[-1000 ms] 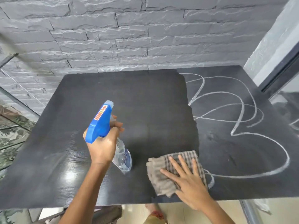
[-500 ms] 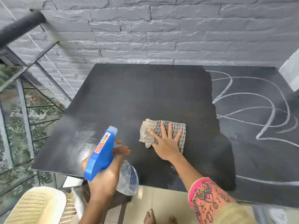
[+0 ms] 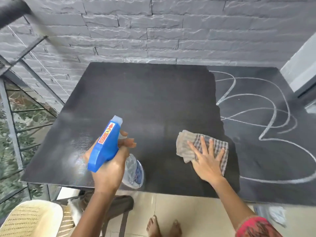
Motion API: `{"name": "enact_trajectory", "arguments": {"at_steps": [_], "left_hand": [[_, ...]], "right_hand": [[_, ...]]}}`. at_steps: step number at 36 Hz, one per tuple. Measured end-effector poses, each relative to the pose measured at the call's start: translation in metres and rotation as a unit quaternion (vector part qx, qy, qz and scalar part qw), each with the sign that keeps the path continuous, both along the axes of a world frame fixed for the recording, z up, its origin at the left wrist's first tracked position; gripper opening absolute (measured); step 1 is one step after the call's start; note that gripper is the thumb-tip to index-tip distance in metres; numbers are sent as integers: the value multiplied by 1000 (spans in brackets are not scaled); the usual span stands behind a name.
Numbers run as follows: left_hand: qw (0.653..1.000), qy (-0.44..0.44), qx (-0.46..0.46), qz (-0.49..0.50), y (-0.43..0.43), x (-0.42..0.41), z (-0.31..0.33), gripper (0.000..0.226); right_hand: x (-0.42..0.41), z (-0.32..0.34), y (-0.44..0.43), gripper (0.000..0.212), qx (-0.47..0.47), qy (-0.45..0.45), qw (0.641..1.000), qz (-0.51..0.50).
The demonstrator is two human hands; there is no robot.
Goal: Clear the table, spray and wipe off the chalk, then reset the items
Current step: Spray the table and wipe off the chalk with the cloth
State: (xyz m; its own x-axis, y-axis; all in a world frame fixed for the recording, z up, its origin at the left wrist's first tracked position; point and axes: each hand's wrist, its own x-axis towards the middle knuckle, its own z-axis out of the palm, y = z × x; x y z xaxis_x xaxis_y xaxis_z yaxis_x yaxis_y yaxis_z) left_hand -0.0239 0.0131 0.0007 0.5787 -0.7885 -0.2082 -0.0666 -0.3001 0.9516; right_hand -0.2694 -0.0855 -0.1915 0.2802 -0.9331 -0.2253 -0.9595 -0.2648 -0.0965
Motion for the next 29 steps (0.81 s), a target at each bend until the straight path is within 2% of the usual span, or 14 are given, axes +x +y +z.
{"name": "enact_trajectory", "arguments": {"at_steps": [2,3,8,10,12,15,18,20,23,24,26,29], "left_hand": [[999,-8,-47,-14,6,-10,2,49],[998,-12,-56,-13,4,-13,0,49],[997,-33,-27,-66,-3,-25,-9,62],[994,-60,-88,-40,0,-30,-10,42],[991,-57,-121,-19,-3,-35,-10,30],[989,-35,-143,-22,-6,-36,-18,30],[988,-36,-145,-24,-5,-36,-20,31],[991,-26,-128,-25,-16,-33,-24,29],[996,41,-48,-63,-27,-30,-32,26],[996,26,-57,-68,-24,-33,-32,20],[992,-29,-107,-54,-14,-40,-28,23],[990,-37,-128,-44,-10,-43,-24,26]], "right_hand": [[31,4,-5,63,17,-8,999,-27],[45,7,0,62,21,-6,1000,-10],[55,15,68,79,19,-8,985,173],[32,16,95,79,6,3,982,189],[0,16,112,71,5,15,982,189],[-37,17,110,63,-3,18,987,160],[-50,11,76,58,-6,11,996,88],[-48,2,44,65,0,6,1000,23],[-20,-4,6,65,-1,20,999,-26],[-5,-2,-2,65,7,24,999,-36],[24,2,-9,64,22,15,999,-39],[53,6,7,61,33,-10,999,39]]}}
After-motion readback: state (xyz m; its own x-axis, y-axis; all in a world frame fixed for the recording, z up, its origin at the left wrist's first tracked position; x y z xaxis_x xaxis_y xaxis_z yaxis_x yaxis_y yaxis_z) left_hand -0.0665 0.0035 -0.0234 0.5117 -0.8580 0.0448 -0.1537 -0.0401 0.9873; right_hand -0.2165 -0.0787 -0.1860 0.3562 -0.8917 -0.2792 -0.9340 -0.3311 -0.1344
